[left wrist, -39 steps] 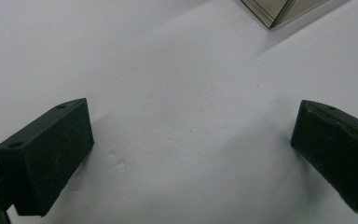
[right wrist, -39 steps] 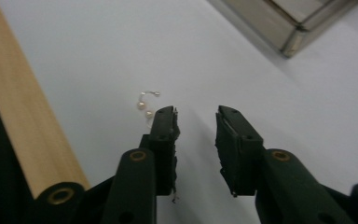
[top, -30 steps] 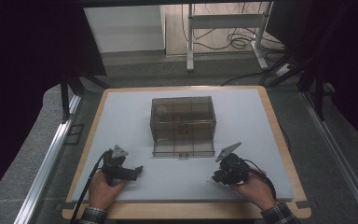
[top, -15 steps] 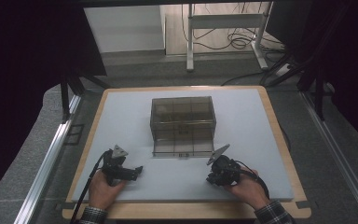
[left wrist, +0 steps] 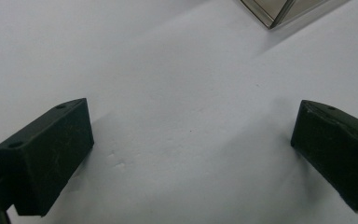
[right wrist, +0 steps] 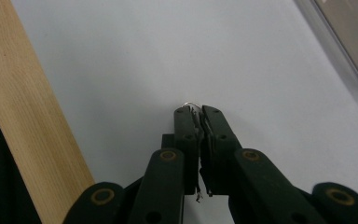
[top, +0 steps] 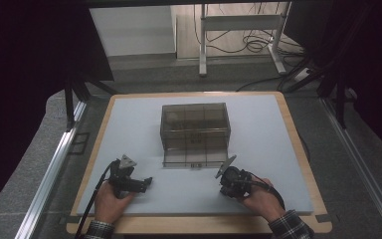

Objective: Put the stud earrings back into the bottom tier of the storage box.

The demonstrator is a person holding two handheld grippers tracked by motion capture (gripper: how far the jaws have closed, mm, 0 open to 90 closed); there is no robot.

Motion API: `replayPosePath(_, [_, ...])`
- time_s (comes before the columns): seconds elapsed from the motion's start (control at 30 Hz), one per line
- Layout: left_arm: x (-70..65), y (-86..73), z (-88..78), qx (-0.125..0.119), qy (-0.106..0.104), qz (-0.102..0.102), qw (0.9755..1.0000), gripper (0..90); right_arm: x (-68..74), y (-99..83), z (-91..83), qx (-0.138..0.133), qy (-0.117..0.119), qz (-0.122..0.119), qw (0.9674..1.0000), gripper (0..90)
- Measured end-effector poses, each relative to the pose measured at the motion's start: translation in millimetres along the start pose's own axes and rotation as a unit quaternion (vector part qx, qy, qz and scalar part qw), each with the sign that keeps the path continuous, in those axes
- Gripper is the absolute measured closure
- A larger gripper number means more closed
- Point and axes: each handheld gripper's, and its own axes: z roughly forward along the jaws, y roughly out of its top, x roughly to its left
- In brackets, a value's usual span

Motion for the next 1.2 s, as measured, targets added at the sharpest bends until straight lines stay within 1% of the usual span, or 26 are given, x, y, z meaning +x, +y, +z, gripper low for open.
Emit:
replayPosePath(0.03, [0.0,0.0,0.0,0.000,0.000,0.000,1.0000,0.0,-0.4,0.4,0.0,0.001,0.001,0.001,1.0000,84.3])
replayPosePath(0.07, [0.0,0.0,0.0,0.000,0.000,0.000,1.0000,0.0,-2.8,-0.3,-0.2,-0.002,0.010,0.008,0.9999,84.3])
replayPosePath(0.1, [0.0,0.0,0.0,0.000,0.000,0.000,1.0000,0.0,-2.8,-0.3,-0.2,-0.002,0.010,0.008,0.9999,84.3])
replayPosePath(0.13, [0.0,0.0,0.0,0.000,0.000,0.000,1.0000,0.0,-4.6,-1.7,-0.4,-0.007,0.015,0.012,0.9998,84.3])
replayPosePath(0.17, [0.0,0.0,0.0,0.000,0.000,0.000,1.0000,0.0,-6.2,-3.1,-0.7,-0.012,0.020,0.016,0.9996,84.3])
replayPosePath(0.2, [0.0,0.0,0.0,0.000,0.000,0.000,1.0000,0.0,-8.6,-5.7,-2.5,-0.024,0.023,0.026,0.9991,84.3])
replayPosePath(0.23, [0.0,0.0,0.0,0.000,0.000,0.000,1.0000,0.0,-8.6,-5.7,-2.5,-0.024,0.023,0.026,0.9991,84.3])
replayPosePath(0.27, [0.0,0.0,0.0,0.000,0.000,0.000,1.0000,0.0,-11.1,-7.0,-7.0,-0.036,0.029,0.034,0.9984,84.3])
replayPosePath(0.3, [0.0,0.0,-0.1,0.000,0.000,0.000,1.0000,0.0,-11.8,-7.0,-8.6,-0.039,0.029,0.036,0.9982,84.3])
replayPosePath(0.43, [0.0,0.0,0.0,0.000,0.000,0.000,1.0000,0.0,-14.4,-5.2,-14.3,-0.045,0.029,0.035,0.9980,84.2])
replayPosePath(0.53, [0.0,0.0,0.0,0.000,0.000,0.000,1.0000,0.0,-15.5,-4.6,-14.6,-0.046,0.028,0.034,0.9979,84.2])
replayPosePath(0.57, [0.0,0.0,0.0,0.000,0.000,0.000,1.0000,0.0,-16.7,-4.4,-14.2,-0.048,0.031,0.039,0.9976,84.1])
replayPosePath(0.77, [0.0,0.0,0.0,0.000,0.000,0.000,1.0000,0.0,-18.6,-2.5,-15.6,-0.059,0.035,0.039,0.9969,84.0])
replayPosePath(0.8, [-0.3,0.0,0.2,-0.002,0.000,-0.002,1.0000,0.0,-19.3,-1.0,-17.1,-0.066,0.036,0.038,0.9964,84.0])
replayPosePath(0.83, [-0.3,0.0,0.2,-0.002,0.000,-0.002,1.0000,0.0,-19.3,-1.0,-17.1,-0.066,0.036,0.038,0.9964,84.0])
replayPosePath(0.97, [-0.1,0.0,0.1,0.000,0.000,-0.001,1.0000,0.0,-23.7,1.3,-18.4,-0.086,0.041,0.046,0.9944,83.9])
replayPosePath(1.0, [-0.1,0.0,0.1,0.000,0.000,-0.001,1.0000,0.0,-25.2,1.8,-18.4,-0.094,0.042,0.049,0.9935,83.9])
replayPosePath(1.07, [-0.1,0.0,0.1,-0.001,0.000,-0.001,1.0000,0.0,-25.8,2.0,-18.5,-0.097,0.043,0.050,0.9931,83.9])
replayPosePath(1.2, [-0.2,0.0,0.2,-0.001,0.000,-0.002,1.0000,0.0,-28.3,4.9,-17.2,-0.115,0.039,0.050,0.9914,83.7])
